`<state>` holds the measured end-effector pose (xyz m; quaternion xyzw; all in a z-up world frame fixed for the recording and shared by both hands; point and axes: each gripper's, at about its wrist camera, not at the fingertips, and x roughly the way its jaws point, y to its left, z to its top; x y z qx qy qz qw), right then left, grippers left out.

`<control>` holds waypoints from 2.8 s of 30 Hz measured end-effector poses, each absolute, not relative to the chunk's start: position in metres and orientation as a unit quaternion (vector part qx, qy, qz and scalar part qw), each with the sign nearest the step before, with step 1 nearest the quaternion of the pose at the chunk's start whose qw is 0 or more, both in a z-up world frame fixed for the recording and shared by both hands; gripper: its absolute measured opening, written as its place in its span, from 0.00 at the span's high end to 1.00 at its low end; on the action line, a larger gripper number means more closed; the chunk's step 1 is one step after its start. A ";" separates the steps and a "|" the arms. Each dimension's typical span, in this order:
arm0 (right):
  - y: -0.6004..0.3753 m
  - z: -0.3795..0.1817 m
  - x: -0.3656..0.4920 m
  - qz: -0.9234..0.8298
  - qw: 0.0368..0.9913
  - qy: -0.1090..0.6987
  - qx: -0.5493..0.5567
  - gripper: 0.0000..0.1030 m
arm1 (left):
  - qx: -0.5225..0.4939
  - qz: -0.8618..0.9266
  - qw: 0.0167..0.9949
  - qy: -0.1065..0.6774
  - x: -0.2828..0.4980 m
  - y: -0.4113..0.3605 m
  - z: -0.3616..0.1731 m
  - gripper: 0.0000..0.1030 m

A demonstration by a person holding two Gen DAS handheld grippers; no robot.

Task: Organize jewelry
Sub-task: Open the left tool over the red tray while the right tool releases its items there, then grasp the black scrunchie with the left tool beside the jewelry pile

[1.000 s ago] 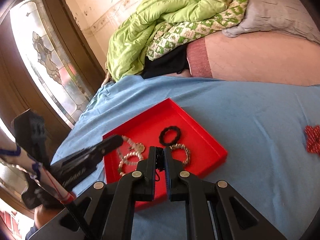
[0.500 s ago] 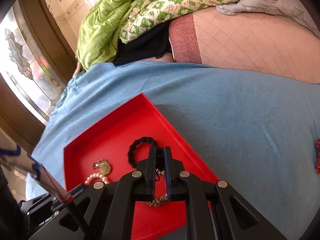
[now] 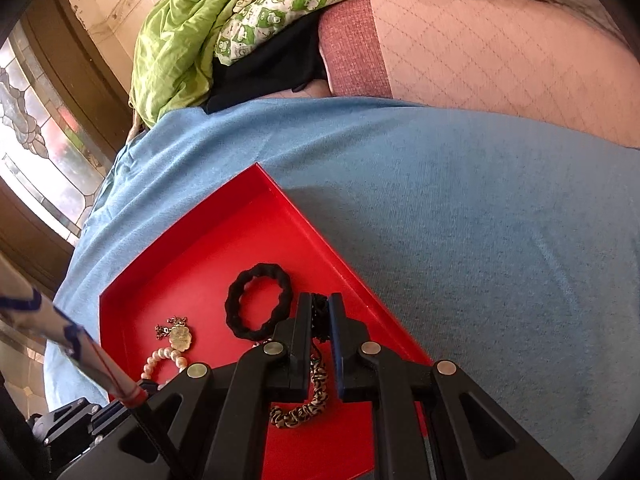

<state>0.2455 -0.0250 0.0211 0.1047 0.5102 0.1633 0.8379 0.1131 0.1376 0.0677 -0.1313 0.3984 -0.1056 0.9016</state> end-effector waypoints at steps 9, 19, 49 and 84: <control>-0.026 0.022 0.244 0.165 0.836 0.513 0.105 0.89 | -0.130 -0.098 0.901 0.402 0.113 0.140 0.068 0.95; -0.029 0.034 0.233 0.176 0.839 0.502 0.118 0.84 | -0.122 -0.096 0.908 0.388 0.110 0.138 0.076 0.94; -0.205 0.056 0.054 0.108 0.857 0.473 0.176 0.84 | -0.004 -0.078 0.939 0.334 0.072 0.080 0.097 0.65; -0.283 0.044 0.020 0.103 0.835 0.484 0.239 0.82 | 0.156 -0.297 0.850 0.407 -0.061 -0.135 0.022 0.84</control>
